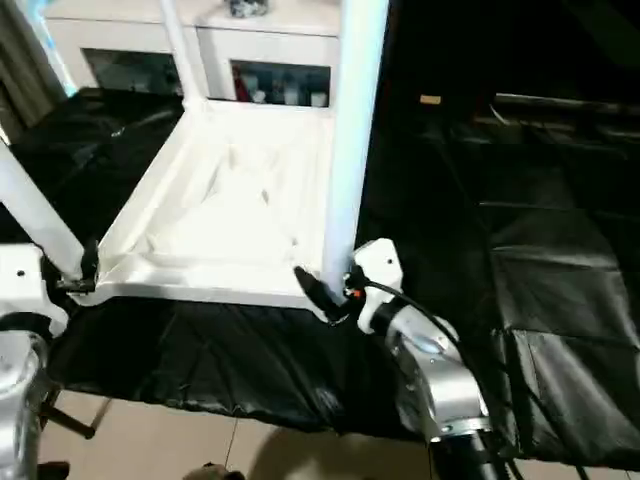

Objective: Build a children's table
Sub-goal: Flip table

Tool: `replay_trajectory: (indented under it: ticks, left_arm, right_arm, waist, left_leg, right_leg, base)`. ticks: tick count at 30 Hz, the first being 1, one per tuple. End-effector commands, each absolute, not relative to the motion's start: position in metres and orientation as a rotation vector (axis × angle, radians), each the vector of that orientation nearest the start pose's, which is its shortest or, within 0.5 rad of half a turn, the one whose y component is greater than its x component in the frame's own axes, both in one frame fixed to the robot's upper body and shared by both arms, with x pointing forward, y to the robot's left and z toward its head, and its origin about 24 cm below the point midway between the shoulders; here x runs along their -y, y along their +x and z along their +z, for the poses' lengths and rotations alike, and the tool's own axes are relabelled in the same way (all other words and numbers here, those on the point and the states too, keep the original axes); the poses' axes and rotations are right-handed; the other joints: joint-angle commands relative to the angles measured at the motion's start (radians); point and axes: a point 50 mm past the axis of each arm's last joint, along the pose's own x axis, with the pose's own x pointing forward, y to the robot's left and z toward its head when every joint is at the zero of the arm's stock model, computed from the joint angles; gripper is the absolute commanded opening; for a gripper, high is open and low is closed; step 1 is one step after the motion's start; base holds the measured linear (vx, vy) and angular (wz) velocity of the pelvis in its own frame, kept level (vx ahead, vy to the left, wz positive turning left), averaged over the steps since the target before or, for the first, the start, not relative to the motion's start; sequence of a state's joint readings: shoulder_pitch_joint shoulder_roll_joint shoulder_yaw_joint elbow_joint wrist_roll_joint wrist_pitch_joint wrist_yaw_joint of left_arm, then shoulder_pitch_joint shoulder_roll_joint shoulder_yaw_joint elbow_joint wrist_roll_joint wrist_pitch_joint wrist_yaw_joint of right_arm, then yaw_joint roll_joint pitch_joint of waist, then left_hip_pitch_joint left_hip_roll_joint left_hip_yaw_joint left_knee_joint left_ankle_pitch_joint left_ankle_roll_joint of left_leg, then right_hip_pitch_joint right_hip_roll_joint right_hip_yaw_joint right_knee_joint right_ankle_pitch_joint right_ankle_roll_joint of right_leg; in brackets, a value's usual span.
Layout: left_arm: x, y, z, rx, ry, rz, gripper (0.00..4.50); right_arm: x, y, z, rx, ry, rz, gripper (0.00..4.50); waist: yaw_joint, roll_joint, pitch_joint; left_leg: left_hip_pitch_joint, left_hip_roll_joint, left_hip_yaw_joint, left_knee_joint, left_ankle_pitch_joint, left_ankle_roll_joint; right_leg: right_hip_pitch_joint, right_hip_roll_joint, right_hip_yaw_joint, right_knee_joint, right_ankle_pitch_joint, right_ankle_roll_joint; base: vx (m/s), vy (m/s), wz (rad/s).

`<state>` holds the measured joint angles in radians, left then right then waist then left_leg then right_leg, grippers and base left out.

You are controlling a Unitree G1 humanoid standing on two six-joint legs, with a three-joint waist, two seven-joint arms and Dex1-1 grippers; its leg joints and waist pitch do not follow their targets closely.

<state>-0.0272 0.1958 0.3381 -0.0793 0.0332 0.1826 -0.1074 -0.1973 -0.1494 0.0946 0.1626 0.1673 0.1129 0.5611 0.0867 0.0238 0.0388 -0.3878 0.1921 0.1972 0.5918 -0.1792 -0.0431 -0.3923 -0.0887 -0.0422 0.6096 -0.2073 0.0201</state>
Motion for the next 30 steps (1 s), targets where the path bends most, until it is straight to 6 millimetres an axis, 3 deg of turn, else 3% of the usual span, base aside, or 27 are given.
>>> replay_trajectory:
  ticks: [1,5,9,10,14,17,20,21,27,30]
  left_arm:
    - [-0.263,0.248,0.069,-0.068,0.180,0.235,3.95]
    - [-0.255,0.251,0.060,-0.093,0.120,0.190,3.63]
    - [-0.250,0.253,0.056,-0.108,0.107,0.154,3.27]
    - [-0.249,0.255,0.053,-0.120,0.099,0.132,3.20]
    - [-0.247,0.257,0.047,-0.150,0.077,0.094,2.76]
    - [-0.247,0.258,0.040,-0.183,0.046,0.050,2.57]
    - [-0.248,0.260,0.035,-0.200,0.030,0.023,2.36]
    - [-0.249,0.261,0.034,-0.203,0.024,0.019,2.27]
    - [-0.256,0.278,0.034,-0.185,-0.010,-0.016,2.09]
    - [-0.254,0.286,0.040,-0.150,-0.047,-0.047,2.08]
  right_arm:
    - [0.123,0.282,0.048,-0.072,0.042,0.661,3.81]
    - [0.123,0.283,0.049,-0.062,0.087,0.631,3.47]
    - [0.122,0.283,0.048,-0.062,0.094,0.630,3.22]
    - [0.121,0.282,0.047,-0.069,0.095,0.630,3.06]
    - [0.119,0.280,0.044,-0.090,0.093,0.631,2.67]
    - [0.118,0.279,0.040,-0.108,0.089,0.628,2.48]
    - [0.117,0.279,0.038,-0.122,0.082,0.627,2.31]
    - [0.117,0.279,0.038,-0.124,0.082,0.628,2.20]
    - [0.119,0.282,0.037,-0.133,0.068,0.634,1.96]
    - [0.121,0.281,0.036,-0.137,0.059,0.634,1.93]
  waist:
    - [-0.001,0.007,-0.053]
    - [-0.001,0.007,-0.052]
    - [-0.001,0.003,-0.053]
    - [-0.001,-0.004,-0.053]
    - [0.000,-0.002,-0.052]
    - [0.002,-0.005,-0.051]
    - [0.002,-0.015,-0.052]
    - [0.003,-0.014,-0.051]
    - [0.011,-0.017,-0.048]
    - [0.011,-0.023,-0.050]
  left_leg:
    - [0.023,0.036,-0.026,-0.080,-0.285,-0.016]
    - [0.025,0.036,-0.026,-0.082,-0.299,-0.018]
    - [0.023,0.035,-0.025,-0.080,-0.271,-0.012]
    - [0.023,0.035,-0.023,-0.079,-0.264,-0.008]
    - [0.025,0.036,-0.024,-0.082,-0.277,-0.013]
    - [0.027,0.035,-0.023,-0.083,-0.283,-0.018]
    - [0.028,0.036,-0.022,-0.083,-0.279,-0.018]
    - [0.028,0.035,-0.022,-0.084,-0.278,-0.017]
    - [0.038,0.034,-0.023,-0.089,-0.341,-0.042]
    - [0.035,0.038,-0.028,-0.094,-0.349,-0.056]
  right_leg:
    - [0.026,-0.038,0.031,-0.070,-0.090,-0.164]
    - [0.025,-0.040,0.033,-0.073,-0.123,-0.159]
    - [0.027,-0.039,0.033,-0.071,-0.100,-0.158]
    - [0.026,-0.039,0.034,-0.071,-0.103,-0.156]
    - [0.023,-0.040,0.034,-0.074,-0.140,-0.147]
    - [0.021,-0.040,0.035,-0.075,-0.155,-0.141]
    - [0.021,-0.040,0.035,-0.074,-0.152,-0.138]
    - [0.020,-0.041,0.036,-0.075,-0.158,-0.138]
    - [0.012,-0.043,0.038,-0.086,-0.256,-0.106]
    - [0.017,-0.046,0.037,-0.081,-0.227,-0.107]
  base:
    - [0.000,0.000,0.00]
    - [0.000,0.000,0.00]
    - [0.000,0.000,0.00]
    - [0.000,0.000,0.00]
    - [0.000,0.000,0.00]
    - [0.000,0.000,0.00]
    - [0.000,0.000,0.00]
    - [0.000,0.000,0.00]
    - [0.000,0.000,0.00]
    - [0.000,0.000,0.00]
